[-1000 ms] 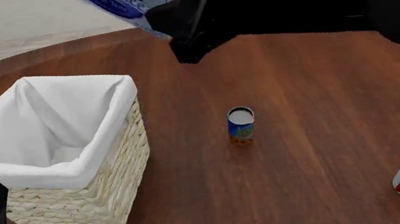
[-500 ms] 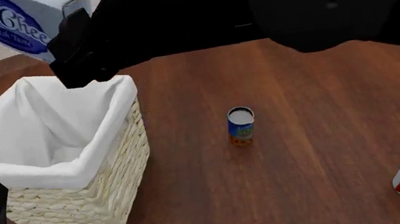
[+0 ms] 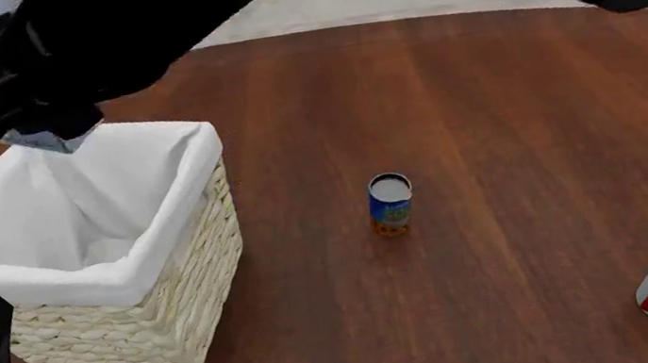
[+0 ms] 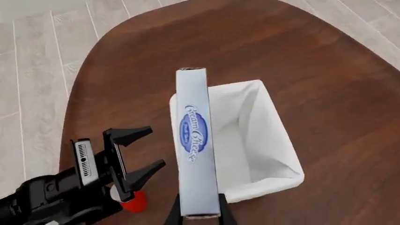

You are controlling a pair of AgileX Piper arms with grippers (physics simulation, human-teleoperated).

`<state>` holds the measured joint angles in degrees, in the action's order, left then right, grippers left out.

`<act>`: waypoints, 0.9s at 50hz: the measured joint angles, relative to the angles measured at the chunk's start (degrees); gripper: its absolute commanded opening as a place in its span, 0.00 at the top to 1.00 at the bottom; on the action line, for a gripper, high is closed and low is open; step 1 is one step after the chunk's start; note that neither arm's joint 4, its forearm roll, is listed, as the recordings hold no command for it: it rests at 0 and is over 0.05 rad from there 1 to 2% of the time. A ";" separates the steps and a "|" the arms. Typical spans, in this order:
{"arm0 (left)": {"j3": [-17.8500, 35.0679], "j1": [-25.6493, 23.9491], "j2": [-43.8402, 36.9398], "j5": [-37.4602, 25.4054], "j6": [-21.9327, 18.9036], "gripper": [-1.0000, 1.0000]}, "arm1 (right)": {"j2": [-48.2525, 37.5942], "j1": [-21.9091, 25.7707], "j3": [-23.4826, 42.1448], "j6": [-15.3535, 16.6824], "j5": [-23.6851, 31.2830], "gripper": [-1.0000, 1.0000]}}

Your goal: Pick up the cream cheese box, and put it in the basket.

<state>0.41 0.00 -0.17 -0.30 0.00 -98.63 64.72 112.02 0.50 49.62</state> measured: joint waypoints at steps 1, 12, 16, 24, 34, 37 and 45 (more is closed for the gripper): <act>0.00 0.00 0.00 0.00 0.00 0.00 | -0.68 0.21 1.72 0.03 1.93 1.00; 0.00 0.00 0.00 0.00 0.00 0.00 | -3.35 0.74 5.90 2.94 14.24 1.00; 0.00 0.00 0.00 0.00 0.00 0.00 | -3.75 -0.22 4.14 5.30 16.27 1.00; 0.00 0.00 0.00 0.00 0.00 0.00 | -3.98 -2.45 -0.14 10.04 18.55 1.00; 0.00 0.00 0.00 0.00 0.00 0.00 | -4.47 -4.81 -0.23 13.32 19.72 1.00; 0.00 0.00 0.00 0.00 0.00 0.00 | -4.93 -4.76 1.12 13.56 19.90 1.00; 0.00 0.00 0.00 0.00 0.00 0.00 | -6.11 -3.73 4.17 13.67 20.17 1.00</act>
<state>0.41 0.00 -0.17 -0.30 0.00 -104.74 60.99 116.19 14.17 69.79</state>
